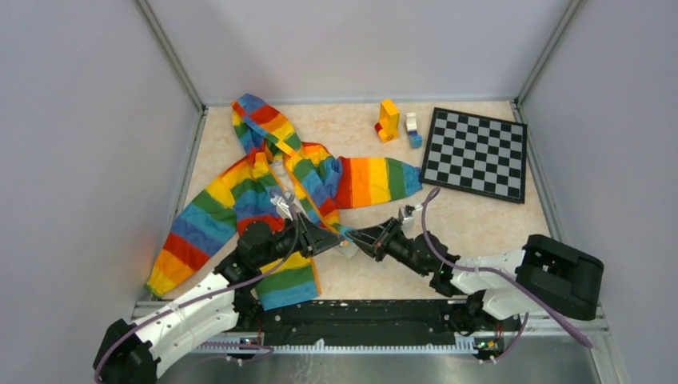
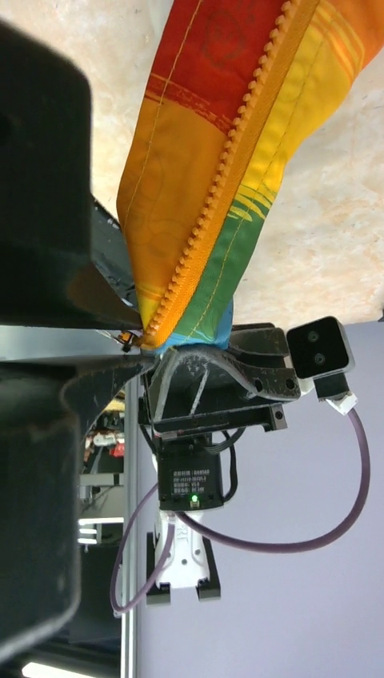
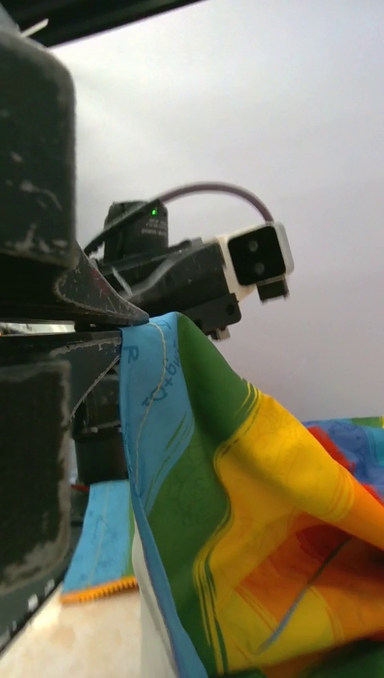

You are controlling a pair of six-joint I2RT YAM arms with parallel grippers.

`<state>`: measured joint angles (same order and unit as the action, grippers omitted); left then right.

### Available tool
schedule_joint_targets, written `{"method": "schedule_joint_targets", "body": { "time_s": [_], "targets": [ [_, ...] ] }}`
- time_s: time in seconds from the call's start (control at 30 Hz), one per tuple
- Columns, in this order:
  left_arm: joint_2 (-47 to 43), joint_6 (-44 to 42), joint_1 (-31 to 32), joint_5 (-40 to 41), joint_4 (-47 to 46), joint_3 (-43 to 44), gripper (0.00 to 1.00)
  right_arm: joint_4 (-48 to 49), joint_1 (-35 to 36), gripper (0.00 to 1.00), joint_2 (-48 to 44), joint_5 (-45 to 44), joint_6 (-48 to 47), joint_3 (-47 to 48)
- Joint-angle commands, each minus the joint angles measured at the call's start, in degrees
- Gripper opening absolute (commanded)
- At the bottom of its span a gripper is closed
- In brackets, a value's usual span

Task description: Zip up the jacket

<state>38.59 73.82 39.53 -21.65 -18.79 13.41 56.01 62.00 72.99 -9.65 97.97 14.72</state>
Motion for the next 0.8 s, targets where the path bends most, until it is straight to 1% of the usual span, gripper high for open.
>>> {"method": "schedule_joint_targets", "body": {
  "time_s": [0.0, 0.03, 0.07, 0.1, 0.13, 0.2, 0.23, 0.3, 0.37, 0.5, 0.57, 0.6, 0.67, 0.77],
  "targets": [
    [-2.22, -2.87, 0.20, -1.77, 0.57, -0.52, 0.44, 23.00, -2.65, 0.00, 4.53, 3.93, -10.95, -5.33],
    [-3.13, -3.12, 0.22, -1.43, 1.18, -0.91, 0.58, 24.64, -4.97, 0.00, 5.92, 7.45, -12.53, -5.47],
    [-4.03, -3.42, 0.20, -0.42, 1.85, -1.38, 0.68, 25.20, -6.46, 0.00, 7.49, 11.62, -13.70, -4.96],
    [-4.99, -3.42, 0.20, 0.75, 2.10, -1.89, 0.75, 26.66, -7.52, 0.00, 9.06, 14.91, -14.48, -4.55],
    [-5.86, -3.31, 0.20, 2.37, 2.17, -2.49, 0.81, 30.24, -8.11, 0.00, 11.08, 17.20, -15.37, -4.52],
    [-7.29, -3.06, 0.11, 4.79, 2.06, -3.25, 0.89, 39.88, -8.84, 0.00, 15.87, 20.35, -15.51, -5.28],
    [-7.47, -3.23, 0.11, 5.76, 2.20, -3.16, 0.92, 42.33, -9.35, 0.00, 18.23, 22.28, -14.84, -4.96],
    [-6.57, -3.16, 0.11, 6.07, 2.24, -2.73, 0.94, 42.64, -9.55, 0.00, 20.54, 25.73, -15.60, -3.75],
    [-4.73, -3.08, 0.09, 5.57, 0.95, -2.43, 0.93, 42.71, -9.55, 0.00, 20.99, 27.12, -16.76, -2.85],
    [-1.32, -2.84, 0.02, 5.58, -1.10, -1.97, 0.84, 42.61, -9.61, 0.00, 21.06, 28.28, -17.46, -2.07],
    [-0.61, -2.73, 0.04, 6.09, 0.74, -1.18, 0.81, 42.63, -9.54, 0.00, 21.31, 28.58, -17.57, -2.19],
    [-0.71, -2.91, 0.03, 6.17, 2.07, -0.44, 0.82, 42.62, -9.58, 0.00, 21.24, 28.41, -17.83, -2.42],
    [-1.59, -3.81, 0.02, 6.23, 5.11, 0.71, 0.87, 42.53, -9.75, 0.00, 21.18, 28.35, -17.88, -2.67],
    [-4.23, -4.01, 0.13, 6.36, 8.80, 1.36, 0.88, 42.53, -9.95, 0.00, 20.81, 28.28, -18.57, -2.85]
  ]
}}
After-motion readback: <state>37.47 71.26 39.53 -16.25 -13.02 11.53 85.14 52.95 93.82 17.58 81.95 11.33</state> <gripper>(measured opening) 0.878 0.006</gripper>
